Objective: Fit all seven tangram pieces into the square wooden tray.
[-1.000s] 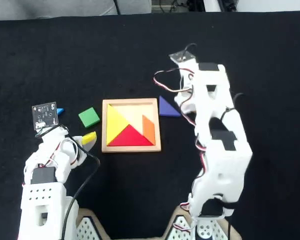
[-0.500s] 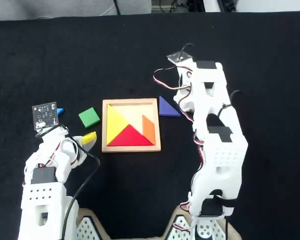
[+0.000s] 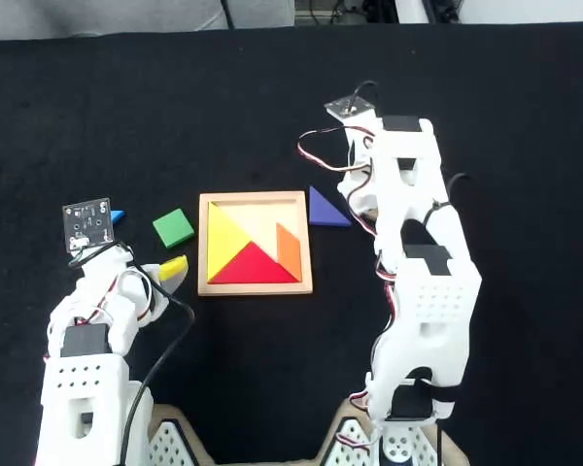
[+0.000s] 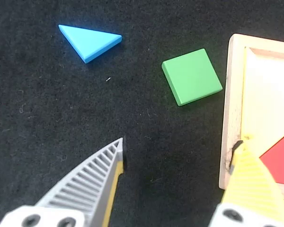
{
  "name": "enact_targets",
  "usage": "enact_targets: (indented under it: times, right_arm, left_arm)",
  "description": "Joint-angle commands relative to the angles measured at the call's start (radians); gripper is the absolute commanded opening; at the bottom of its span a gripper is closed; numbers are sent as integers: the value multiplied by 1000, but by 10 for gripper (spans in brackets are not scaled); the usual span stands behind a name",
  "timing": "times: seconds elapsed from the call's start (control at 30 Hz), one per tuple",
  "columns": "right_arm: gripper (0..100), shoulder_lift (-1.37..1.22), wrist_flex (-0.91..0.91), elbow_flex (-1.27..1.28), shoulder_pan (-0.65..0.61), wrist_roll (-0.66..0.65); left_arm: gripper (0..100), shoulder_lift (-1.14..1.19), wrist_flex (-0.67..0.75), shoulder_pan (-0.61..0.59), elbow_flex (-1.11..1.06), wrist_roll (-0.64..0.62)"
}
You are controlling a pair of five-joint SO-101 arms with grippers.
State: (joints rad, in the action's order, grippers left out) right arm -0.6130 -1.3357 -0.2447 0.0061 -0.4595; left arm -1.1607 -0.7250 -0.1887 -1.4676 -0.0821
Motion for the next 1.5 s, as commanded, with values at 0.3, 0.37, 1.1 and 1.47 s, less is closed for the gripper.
enact_targets:
  times: [0.3,0.37,1.1,1.47]
  right_arm:
    - [43,7,15,-48,-3,-8]
    - [42,22,8,-54,11,-3]
    - [307,2,-120,-272,-141,244]
    - [253,-240,-272,-536,-138,236]
  left_arm:
    - [353,-11,18,10,4,6]
    - [353,-11,18,10,4,6]
    - [353,-11,18,10,4,6]
    - [353,-11,18,10,4,6]
